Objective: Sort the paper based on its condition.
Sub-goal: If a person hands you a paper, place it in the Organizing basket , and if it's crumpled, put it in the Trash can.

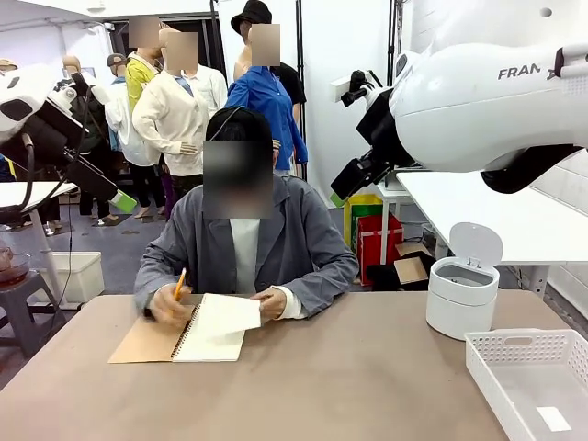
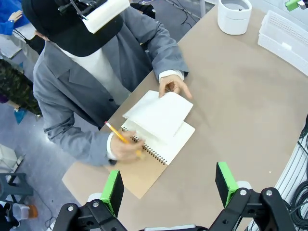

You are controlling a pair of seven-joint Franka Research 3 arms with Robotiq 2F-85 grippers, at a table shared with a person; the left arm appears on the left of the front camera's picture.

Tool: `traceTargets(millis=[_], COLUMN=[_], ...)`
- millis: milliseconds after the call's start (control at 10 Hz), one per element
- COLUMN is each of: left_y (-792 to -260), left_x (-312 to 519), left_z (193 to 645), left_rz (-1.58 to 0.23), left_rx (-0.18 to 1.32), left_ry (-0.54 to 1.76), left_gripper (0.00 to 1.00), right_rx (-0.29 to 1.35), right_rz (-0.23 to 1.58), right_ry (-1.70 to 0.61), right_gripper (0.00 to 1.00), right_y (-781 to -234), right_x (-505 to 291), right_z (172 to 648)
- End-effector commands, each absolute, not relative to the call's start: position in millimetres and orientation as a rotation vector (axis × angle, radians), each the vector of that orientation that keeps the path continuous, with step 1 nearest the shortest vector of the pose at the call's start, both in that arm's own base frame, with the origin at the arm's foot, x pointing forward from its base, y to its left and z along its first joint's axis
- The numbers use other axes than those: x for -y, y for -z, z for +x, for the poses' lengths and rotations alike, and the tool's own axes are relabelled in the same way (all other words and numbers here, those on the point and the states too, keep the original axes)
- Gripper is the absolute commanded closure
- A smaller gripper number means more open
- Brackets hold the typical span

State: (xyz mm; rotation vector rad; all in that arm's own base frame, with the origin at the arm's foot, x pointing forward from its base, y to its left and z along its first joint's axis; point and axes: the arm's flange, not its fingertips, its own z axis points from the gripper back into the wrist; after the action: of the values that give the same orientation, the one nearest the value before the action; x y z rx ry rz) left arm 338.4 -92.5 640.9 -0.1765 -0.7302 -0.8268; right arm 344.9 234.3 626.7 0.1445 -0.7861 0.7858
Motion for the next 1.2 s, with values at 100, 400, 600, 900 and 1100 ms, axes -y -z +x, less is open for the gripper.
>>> traceTargets(millis=[100,400,600,900,1100], left_y=[-640.5,-640.5,-640.5,-640.5,-640.5], left_x=[93.0,93.0,93.0,93.0,93.0], left_z=[337.8,337.8,337.8,337.8,337.8], left_rz=[-0.188,-0.188,-0.188,-0.188,-0.188], left_rx=[0.722,0.722,0.722,0.722,0.722], left_ry=[0.826,0.826,0.826,0.826,0.826], left_gripper=[0.00,0.00,0.00,0.00,0.00], right_rx=[0.785,0.785,0.785,0.785,0.785], right_rz=[0.145,0.145,0.145,0.145,0.145], right_ry=[-0.785,-0.785,-0.785,-0.785,-0.785], right_gripper=[0.00,0.00,0.00,0.00,0.00], right_y=[-626.5,-626.5,-626.5,-626.5,-626.5], right_x=[-234.1,-234.1,-234.1,-234.1,-234.1], right_z=[345.0,345.0,345.0,345.0,345.0])
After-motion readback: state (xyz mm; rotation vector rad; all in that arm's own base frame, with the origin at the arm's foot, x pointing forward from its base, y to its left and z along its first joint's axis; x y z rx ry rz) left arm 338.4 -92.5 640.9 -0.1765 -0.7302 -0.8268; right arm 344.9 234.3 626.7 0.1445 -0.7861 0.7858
